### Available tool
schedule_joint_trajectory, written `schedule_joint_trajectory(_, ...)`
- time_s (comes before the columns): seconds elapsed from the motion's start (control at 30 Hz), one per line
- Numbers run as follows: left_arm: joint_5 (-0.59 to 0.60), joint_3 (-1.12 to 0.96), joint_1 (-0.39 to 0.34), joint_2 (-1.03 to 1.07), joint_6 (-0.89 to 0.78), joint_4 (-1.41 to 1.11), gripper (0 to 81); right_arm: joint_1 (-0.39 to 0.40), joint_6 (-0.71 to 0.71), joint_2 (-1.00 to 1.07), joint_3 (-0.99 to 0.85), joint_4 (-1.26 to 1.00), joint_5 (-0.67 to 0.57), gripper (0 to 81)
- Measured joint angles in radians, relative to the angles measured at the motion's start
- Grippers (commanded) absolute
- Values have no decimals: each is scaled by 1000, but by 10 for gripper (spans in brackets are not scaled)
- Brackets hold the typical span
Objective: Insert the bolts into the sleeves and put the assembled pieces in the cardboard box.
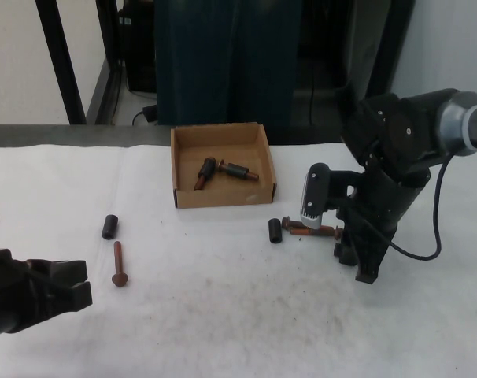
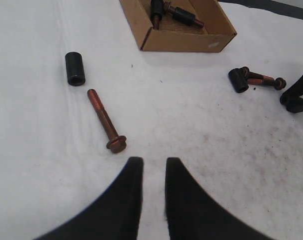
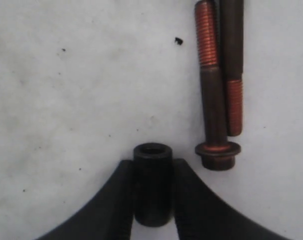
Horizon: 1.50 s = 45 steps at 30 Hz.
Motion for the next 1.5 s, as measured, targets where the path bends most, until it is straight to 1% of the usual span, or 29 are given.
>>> schedule_joint_trajectory(0.07,0,0,0,0,0,0,163,0,0,0,-1,2,0,19)
schedule_joint_trajectory(0.1,0,0,0,0,0,0,163,0,0,0,-1,2,0,1)
schedule_joint_trajectory(0.27,0,0,0,0,0,0,163,12,0,2,-11,13,23,0)
schedule_joint_trajectory(0.5,0,0,0,0,0,0,163,57,29,9,-40,23,76,0)
schedule_joint_trajectory(0.57,0,0,0,0,0,0,163,70,68,9,-51,22,105,0)
schedule_joint_trajectory(0.73,0,0,0,0,0,0,163,86,185,-29,-66,43,133,0)
schedule_joint_trajectory(0.77,0,0,0,0,0,0,163,86,225,-59,-67,71,131,0)
schedule_joint_trajectory(0.93,0,0,0,0,0,0,163,86,269,-132,-67,167,69,0)
schedule_joint_trajectory(1.0,0,0,0,0,0,0,163,86,302,-169,-67,214,31,0)
schedule_joint_trajectory(1.1,0,0,0,0,0,0,163,86,354,-196,-67,247,7,0)
schedule_joint_trajectory(1.17,0,0,0,0,0,0,163,87,444,-217,-67,266,-2,0)
schedule_joint_trajectory(1.2,0,0,0,0,0,0,163,87,520,-227,-67,269,-2,0)
schedule_joint_trajectory(1.27,0,0,0,0,0,0,163,87,589,-234,-69,269,-2,0)
schedule_joint_trajectory(1.37,0,0,0,0,0,0,163,87,685,-242,-69,264,-2,0)
schedule_joint_trajectory(1.47,0,0,0,0,0,0,163,87,758,-247,-69,244,-3,0)
schedule_joint_trajectory(1.5,0,0,0,0,0,0,163,87,763,-248,-69,241,-3,0)
